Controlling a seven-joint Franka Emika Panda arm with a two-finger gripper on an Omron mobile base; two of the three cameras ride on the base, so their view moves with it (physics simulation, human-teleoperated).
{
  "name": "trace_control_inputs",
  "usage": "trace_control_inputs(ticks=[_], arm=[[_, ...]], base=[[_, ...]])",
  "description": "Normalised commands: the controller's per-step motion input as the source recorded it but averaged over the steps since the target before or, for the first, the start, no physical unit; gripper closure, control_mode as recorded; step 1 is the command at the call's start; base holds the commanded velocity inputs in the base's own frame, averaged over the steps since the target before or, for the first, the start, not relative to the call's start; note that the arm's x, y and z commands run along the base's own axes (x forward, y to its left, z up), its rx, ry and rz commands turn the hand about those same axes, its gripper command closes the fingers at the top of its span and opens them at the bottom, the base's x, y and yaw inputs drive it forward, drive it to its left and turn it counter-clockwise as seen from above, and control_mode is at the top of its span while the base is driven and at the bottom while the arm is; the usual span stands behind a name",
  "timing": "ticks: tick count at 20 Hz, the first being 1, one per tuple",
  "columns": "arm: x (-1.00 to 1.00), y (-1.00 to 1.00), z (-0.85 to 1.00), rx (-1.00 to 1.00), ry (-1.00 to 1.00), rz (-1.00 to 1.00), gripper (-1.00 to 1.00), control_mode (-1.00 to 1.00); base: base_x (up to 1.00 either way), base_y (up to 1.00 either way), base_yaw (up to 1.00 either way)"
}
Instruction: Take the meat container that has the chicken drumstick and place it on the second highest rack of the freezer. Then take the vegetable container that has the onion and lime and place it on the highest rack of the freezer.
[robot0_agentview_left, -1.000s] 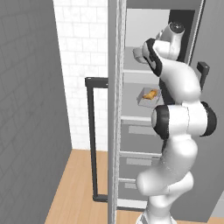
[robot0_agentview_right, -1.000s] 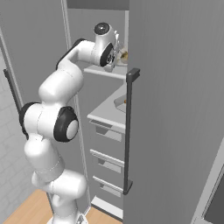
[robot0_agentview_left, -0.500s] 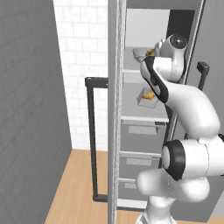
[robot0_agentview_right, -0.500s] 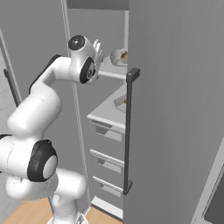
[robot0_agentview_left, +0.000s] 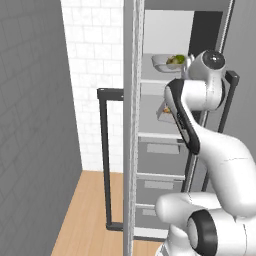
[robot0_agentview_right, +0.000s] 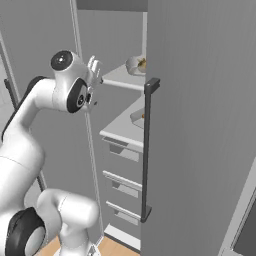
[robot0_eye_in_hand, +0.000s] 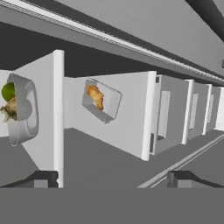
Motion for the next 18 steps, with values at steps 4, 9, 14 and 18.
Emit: trace_control_inputs(ticks=[4, 9, 14, 18], arm=[[-1.0, 0.1, 0.0, 0.02, 0.13, 0.0, -1.0, -1.0], [-1.0, 0.0, 0.0, 0.08, 0.24, 0.0, -1.0, -1.0], [-1.0, 0.0, 0.0, 0.12, 0.32, 0.0, -1.0, -1.0], [-1.0, 0.0, -0.08, 0.01, 0.32, 0.0, -1.0, -1.0]], base=[[0.0, 0.0, 0.0], [0.0, 0.0, 0.0], [0.0, 0.0, 0.0], [0.0, 0.0, 0.0]])
